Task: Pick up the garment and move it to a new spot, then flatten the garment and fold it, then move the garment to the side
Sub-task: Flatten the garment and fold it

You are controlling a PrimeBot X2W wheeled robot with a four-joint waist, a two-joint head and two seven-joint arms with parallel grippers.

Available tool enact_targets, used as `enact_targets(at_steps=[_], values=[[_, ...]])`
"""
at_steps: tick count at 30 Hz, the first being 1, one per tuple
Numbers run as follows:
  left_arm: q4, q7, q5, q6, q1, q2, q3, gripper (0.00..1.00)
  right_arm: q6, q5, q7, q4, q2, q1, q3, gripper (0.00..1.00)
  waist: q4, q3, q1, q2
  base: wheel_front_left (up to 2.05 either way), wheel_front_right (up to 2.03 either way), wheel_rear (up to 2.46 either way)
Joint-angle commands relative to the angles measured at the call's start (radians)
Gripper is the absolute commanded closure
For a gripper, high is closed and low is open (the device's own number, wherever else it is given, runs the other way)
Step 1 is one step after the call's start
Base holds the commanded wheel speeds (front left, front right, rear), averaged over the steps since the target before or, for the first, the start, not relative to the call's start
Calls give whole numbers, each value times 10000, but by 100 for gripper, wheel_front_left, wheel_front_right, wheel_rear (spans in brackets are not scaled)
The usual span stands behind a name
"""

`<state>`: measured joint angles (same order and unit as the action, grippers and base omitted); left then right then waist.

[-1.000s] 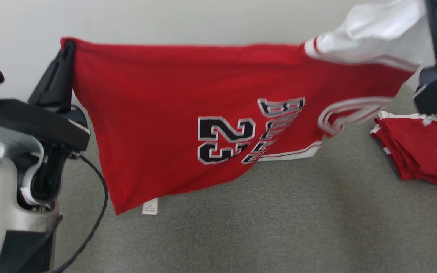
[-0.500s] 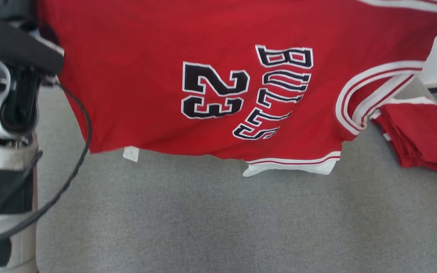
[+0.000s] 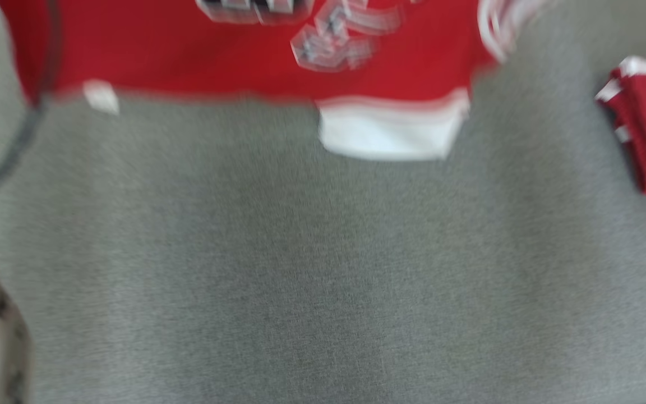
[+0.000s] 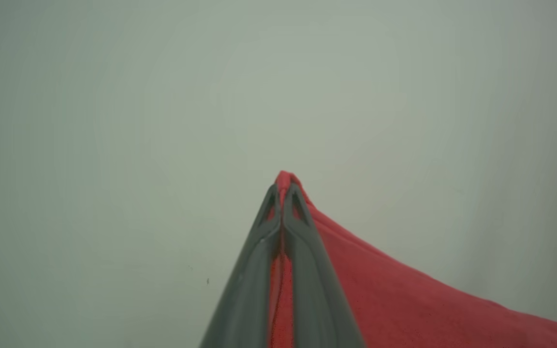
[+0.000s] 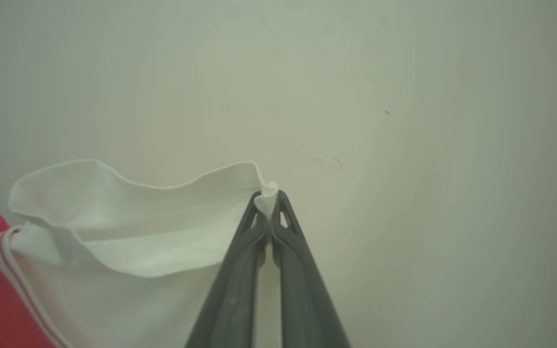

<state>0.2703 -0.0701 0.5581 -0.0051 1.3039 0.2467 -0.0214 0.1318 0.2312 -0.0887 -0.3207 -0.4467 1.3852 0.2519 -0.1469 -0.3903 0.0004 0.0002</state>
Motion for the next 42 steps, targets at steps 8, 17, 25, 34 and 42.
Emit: enact_targets(at_steps=[8,17,25,34,42], values=[[366,2176,-683,182,1839,335,388,100,-28,-2054,2379,-738,1047,1801,-1976,100,-542,-2443,-4,-2,0,0,0],[578,3255,-868,-203,2090,576,794,100,-28,-3633,3496,1,1511,1772,-2710,100,-682,-3180,-4,-2,0,0,0],[516,3353,-1045,-772,532,358,1111,100,-28,-3560,3537,991,1508,35,-1816,100,-638,-3482,-4,-2,0,0,0],[440,3330,-574,-1192,-2083,346,704,100,-28,-2412,3458,1413,699,-2272,-884,100,-187,-2618,-4,-2,0,0,0],[320,2225,1060,-1242,-4553,759,-934,100,-28,-802,2018,1808,297,-4565,64,100,18,-1198,-4,-2,0,0,0]])
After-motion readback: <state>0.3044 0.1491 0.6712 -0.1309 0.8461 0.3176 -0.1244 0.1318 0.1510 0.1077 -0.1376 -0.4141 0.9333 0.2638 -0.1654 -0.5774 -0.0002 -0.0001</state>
